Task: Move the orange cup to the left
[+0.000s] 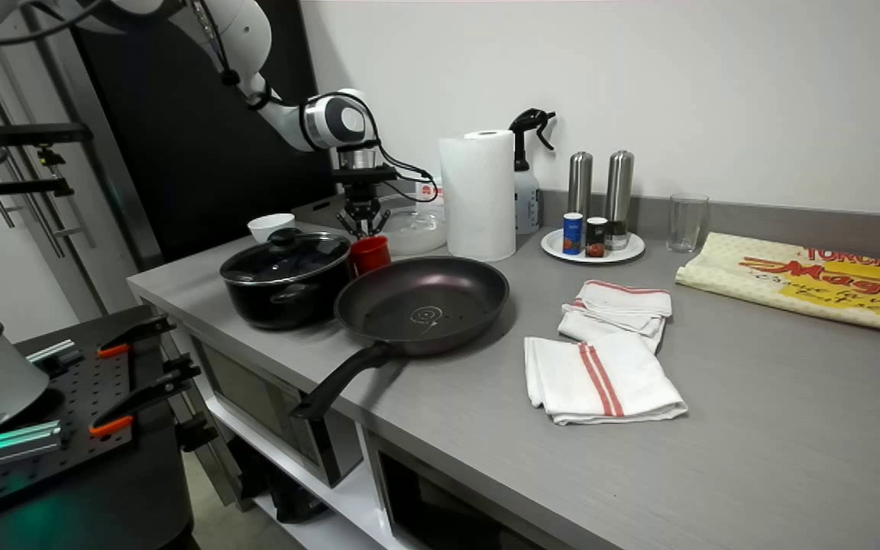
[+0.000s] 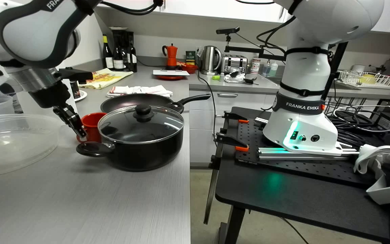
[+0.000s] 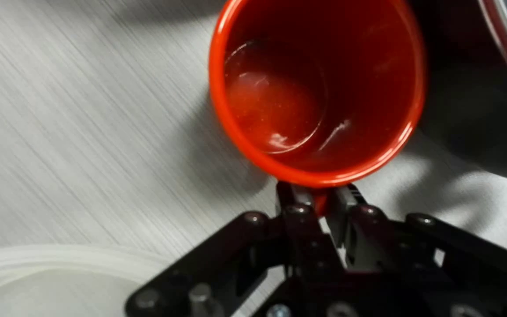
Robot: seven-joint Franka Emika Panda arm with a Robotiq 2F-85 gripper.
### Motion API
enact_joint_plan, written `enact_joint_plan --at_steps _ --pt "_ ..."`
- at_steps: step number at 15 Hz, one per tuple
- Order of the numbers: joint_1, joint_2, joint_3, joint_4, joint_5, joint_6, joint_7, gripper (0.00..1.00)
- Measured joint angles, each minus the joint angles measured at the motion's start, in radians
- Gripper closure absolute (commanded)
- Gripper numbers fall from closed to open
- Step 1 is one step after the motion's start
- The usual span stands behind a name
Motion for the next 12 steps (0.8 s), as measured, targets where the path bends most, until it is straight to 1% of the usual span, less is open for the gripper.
enact_joint_plan --at_steps 12 --pt "-0.007 0.000 0.000 0.023 0.001 -0.015 -0.015 0.96"
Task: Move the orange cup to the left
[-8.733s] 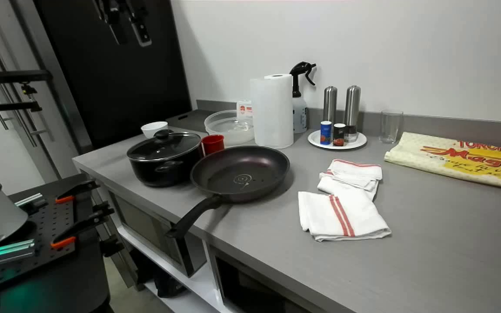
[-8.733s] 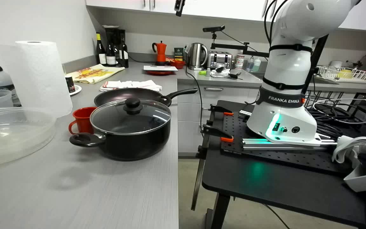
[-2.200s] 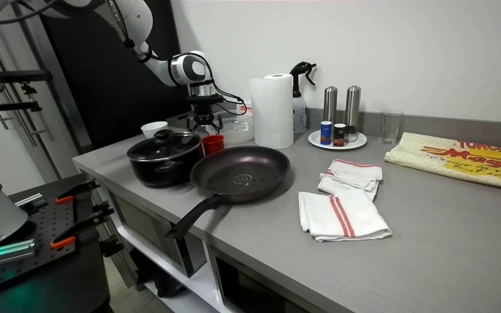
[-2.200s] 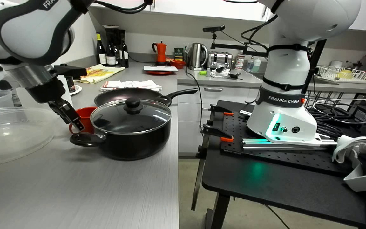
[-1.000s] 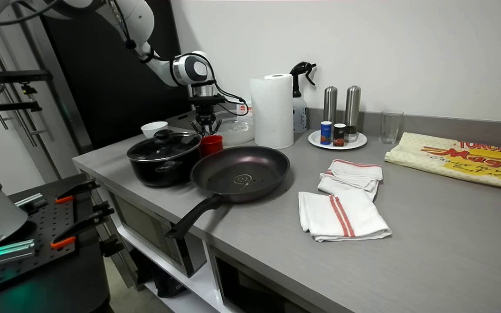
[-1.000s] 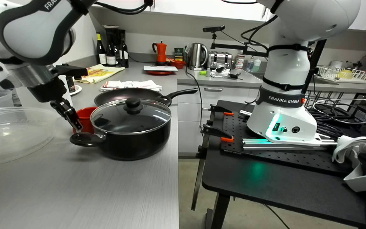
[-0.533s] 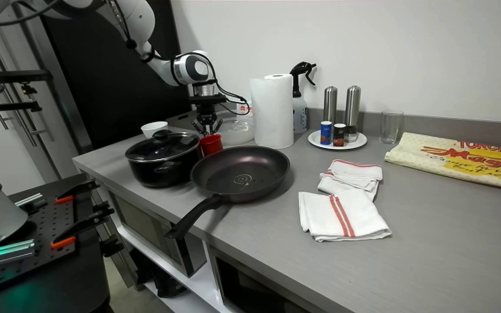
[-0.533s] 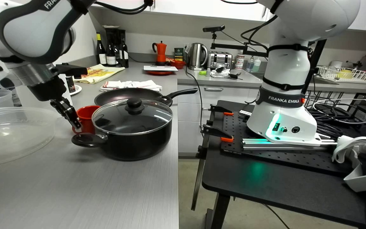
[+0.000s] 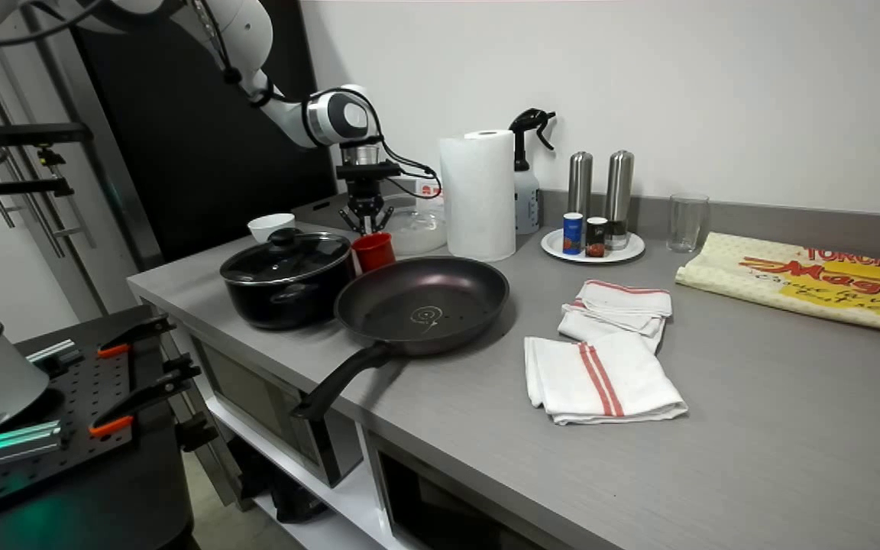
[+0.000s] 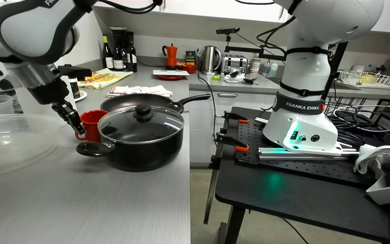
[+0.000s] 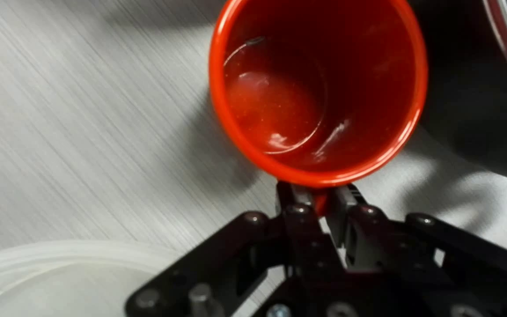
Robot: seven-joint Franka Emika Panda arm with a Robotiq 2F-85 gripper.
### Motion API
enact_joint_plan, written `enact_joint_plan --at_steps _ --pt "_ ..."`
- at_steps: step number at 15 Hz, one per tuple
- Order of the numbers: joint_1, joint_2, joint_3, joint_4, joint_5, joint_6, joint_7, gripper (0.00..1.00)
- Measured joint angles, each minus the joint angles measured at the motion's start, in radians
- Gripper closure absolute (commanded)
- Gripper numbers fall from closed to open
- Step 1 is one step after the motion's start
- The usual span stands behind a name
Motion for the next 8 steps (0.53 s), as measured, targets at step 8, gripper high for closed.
enact_joint_plan --at_steps 8 --pt "0.005 -0.003 0.000 0.068 -0.001 -0.080 -0.016 0.96"
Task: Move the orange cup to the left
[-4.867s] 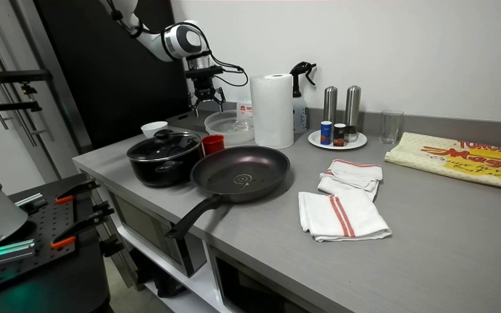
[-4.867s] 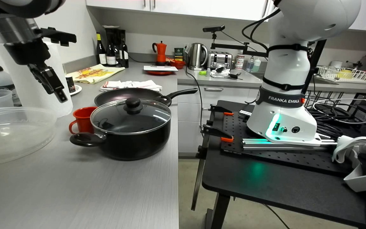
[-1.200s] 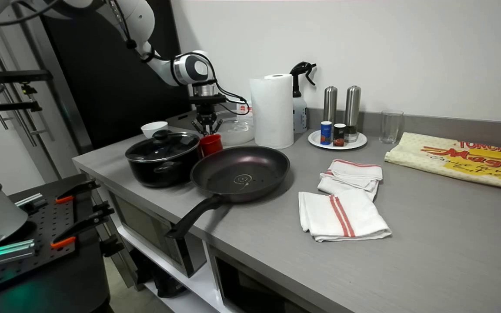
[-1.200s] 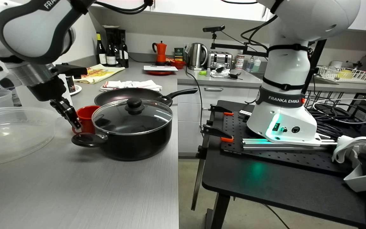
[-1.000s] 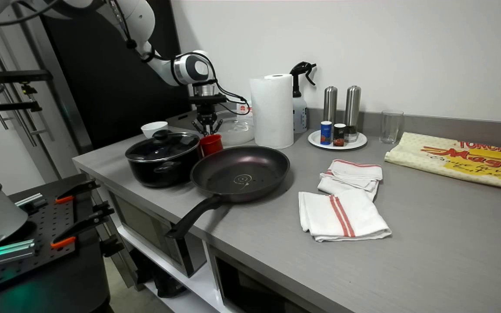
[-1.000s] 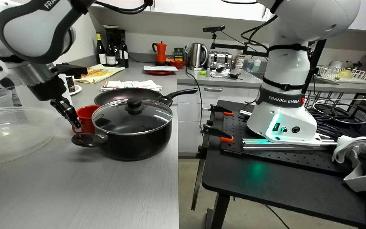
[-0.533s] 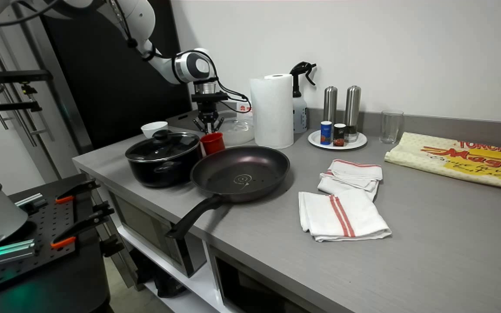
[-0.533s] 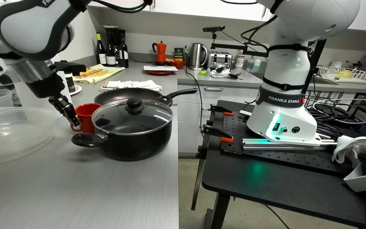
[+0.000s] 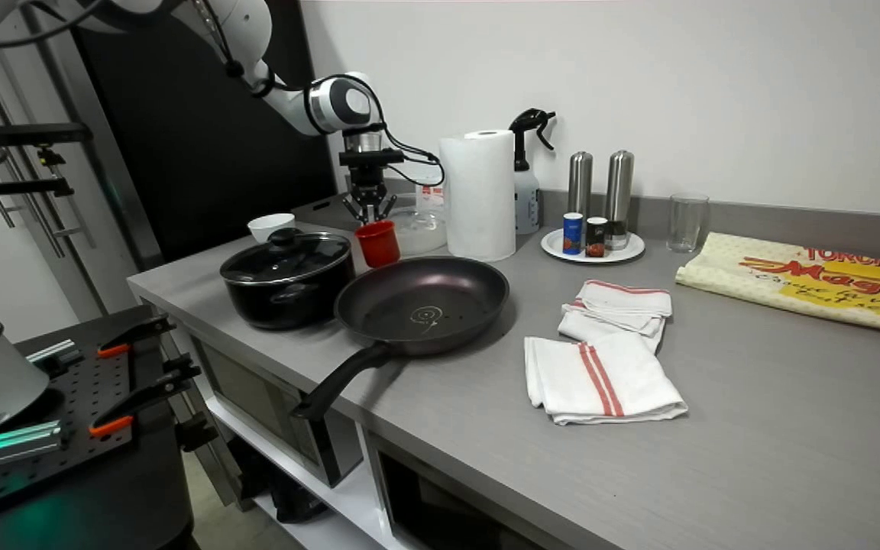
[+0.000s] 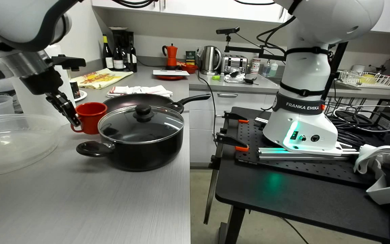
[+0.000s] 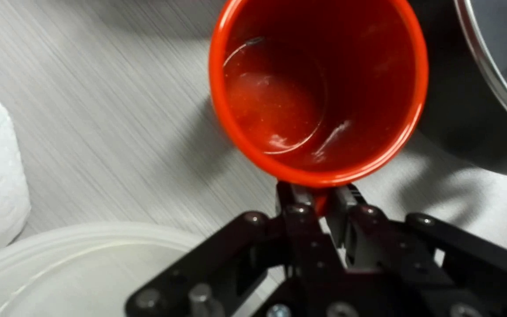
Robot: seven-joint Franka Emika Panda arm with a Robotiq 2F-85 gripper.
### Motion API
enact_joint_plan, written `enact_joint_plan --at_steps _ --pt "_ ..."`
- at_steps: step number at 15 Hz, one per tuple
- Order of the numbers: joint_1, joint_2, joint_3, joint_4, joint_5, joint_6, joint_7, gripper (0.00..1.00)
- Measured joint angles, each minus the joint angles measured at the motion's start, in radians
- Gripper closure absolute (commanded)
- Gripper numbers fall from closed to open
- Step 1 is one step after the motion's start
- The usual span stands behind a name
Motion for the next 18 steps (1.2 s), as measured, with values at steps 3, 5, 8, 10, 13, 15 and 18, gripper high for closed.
enact_joint_plan --at_steps 3,5,8,10,13,15,18 --pt "0.005 -0.002 -0.001 0.029 -0.001 -0.027 0.000 0.96" --pt "0.008 -0.004 -0.001 0.046 -0.001 -0.044 0.000 0.96" --pt "0.014 -0.018 -0.003 0.060 -0.001 -0.057 0.000 0.96" --pt "0.019 -0.035 -0.004 0.063 -0.001 -0.059 0.001 0.96" --pt "0.029 -0.067 -0.006 0.063 -0.003 -0.062 0.002 0.96" --pt "0.039 -0.085 -0.006 0.063 -0.006 -0.070 0.002 0.96" --pt "0.059 -0.109 -0.006 0.058 -0.007 -0.093 0.002 0.96"
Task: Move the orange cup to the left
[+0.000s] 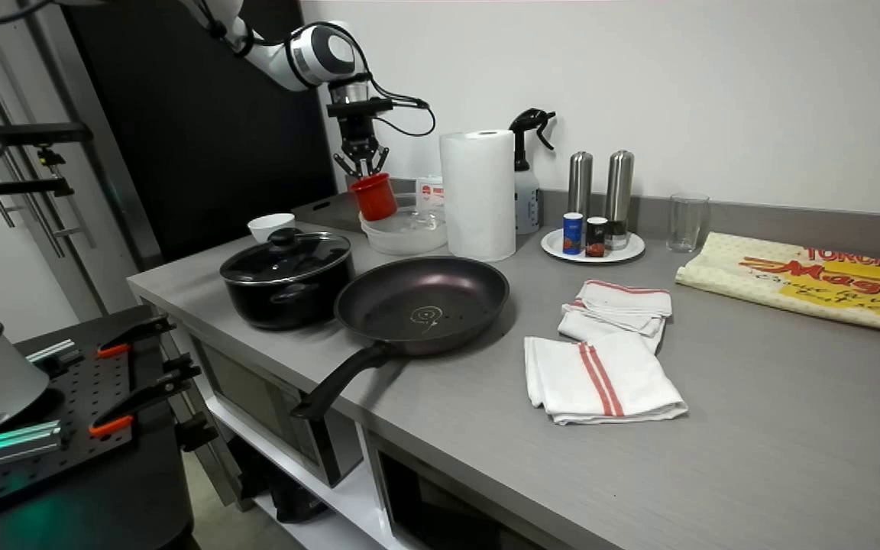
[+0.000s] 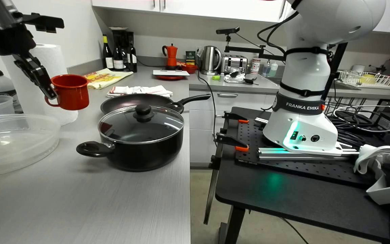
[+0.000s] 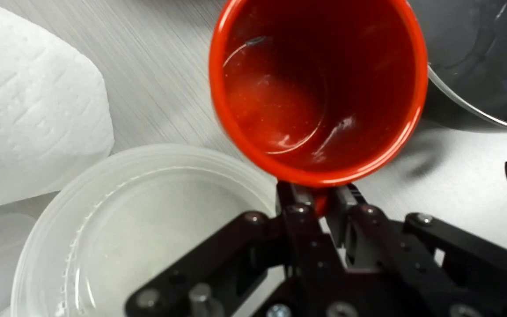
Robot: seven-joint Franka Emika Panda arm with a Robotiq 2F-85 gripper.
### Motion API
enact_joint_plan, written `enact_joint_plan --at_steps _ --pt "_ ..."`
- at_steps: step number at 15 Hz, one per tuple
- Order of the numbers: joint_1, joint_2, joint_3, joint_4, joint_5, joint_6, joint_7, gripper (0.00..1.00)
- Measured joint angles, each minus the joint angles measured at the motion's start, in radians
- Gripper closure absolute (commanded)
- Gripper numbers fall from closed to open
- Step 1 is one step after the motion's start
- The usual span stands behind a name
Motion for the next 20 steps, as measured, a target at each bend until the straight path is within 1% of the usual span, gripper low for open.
enact_joint_plan --at_steps 7,12,15,20 --pt "0.067 -0.035 0.016 -0.036 -0.035 -0.085 -0.016 0.96" --pt "0.117 -0.070 0.035 -0.082 -0.063 -0.092 -0.016 0.96" --pt "0.131 -0.093 0.048 -0.110 -0.063 -0.092 -0.016 0.96" --pt "0.135 -0.132 0.082 -0.172 -0.063 -0.092 -0.015 0.96"
